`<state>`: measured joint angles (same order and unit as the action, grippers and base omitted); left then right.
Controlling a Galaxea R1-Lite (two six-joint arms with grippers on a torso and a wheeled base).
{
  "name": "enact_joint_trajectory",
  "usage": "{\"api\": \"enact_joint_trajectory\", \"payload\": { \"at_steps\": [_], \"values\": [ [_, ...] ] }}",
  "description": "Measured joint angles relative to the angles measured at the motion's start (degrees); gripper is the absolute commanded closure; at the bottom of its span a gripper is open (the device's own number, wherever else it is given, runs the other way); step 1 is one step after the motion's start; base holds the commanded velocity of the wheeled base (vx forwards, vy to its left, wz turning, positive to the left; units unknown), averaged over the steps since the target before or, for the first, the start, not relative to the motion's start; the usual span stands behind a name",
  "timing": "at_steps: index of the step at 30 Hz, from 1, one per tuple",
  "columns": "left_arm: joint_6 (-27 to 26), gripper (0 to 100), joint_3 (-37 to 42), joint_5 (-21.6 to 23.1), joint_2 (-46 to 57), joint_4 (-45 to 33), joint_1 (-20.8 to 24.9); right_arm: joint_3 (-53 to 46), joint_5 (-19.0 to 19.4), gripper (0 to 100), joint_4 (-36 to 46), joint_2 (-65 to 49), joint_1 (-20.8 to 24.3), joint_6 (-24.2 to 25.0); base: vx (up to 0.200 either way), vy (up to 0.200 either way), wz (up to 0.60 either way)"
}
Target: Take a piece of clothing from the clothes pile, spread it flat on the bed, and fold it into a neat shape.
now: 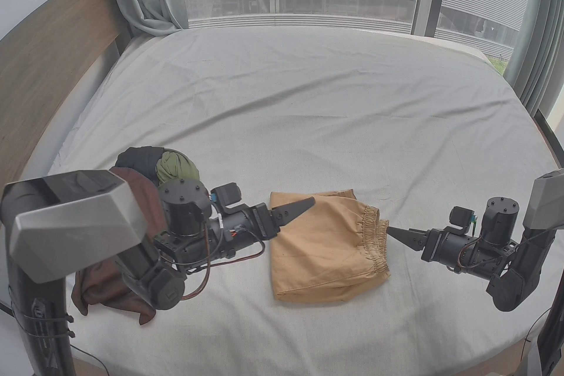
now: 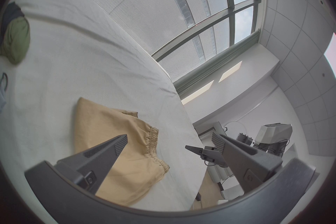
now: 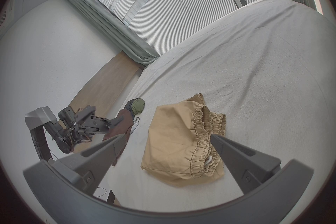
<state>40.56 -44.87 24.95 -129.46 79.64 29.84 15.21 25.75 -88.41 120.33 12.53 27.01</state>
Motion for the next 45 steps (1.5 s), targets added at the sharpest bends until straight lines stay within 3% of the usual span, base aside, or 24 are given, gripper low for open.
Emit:
{"api": "enact_joint_trajectory", "payload": {
  "at_steps": [7, 16, 27, 39, 45],
  "values": [
    [-7.88, 0, 10.78, 1.12, 7.74, 0.5, -6.1, -0.15, -0.11, 0, 0.02, 0.0, 0.11, -0.13, 0.0, 0.0, 0.0],
    [-18.18, 0, 22.42, 4.39, 13.57, 8.06, -16.98, -0.48, -0.87, 0, 0.02, 0.95, 0.98, -0.26, 0.0, 0.0, 0.0],
    [-34.1, 0, 27.6, 4.83, 13.48, 8.79, -21.6, 0.07, -4.13, 0, 0.0, 8.83, 0.91, -2.77, 0.0, 0.0, 0.0],
    [-36.1, 0, 29.59, 5.1, 12.2, 8.87, -22.19, 3.8, -4.9, 0, 0.02, 18.03, 1.18, -2.3, 0.0, 0.0, 0.0],
    [-36.07, 0, 29.66, 5.1, 12.0, 8.85, -22.05, 6.39, -4.95, 0, 0.0, 20.32, 1.49, 1.48, 0.0, 0.0, 0.0]
  ]
}}
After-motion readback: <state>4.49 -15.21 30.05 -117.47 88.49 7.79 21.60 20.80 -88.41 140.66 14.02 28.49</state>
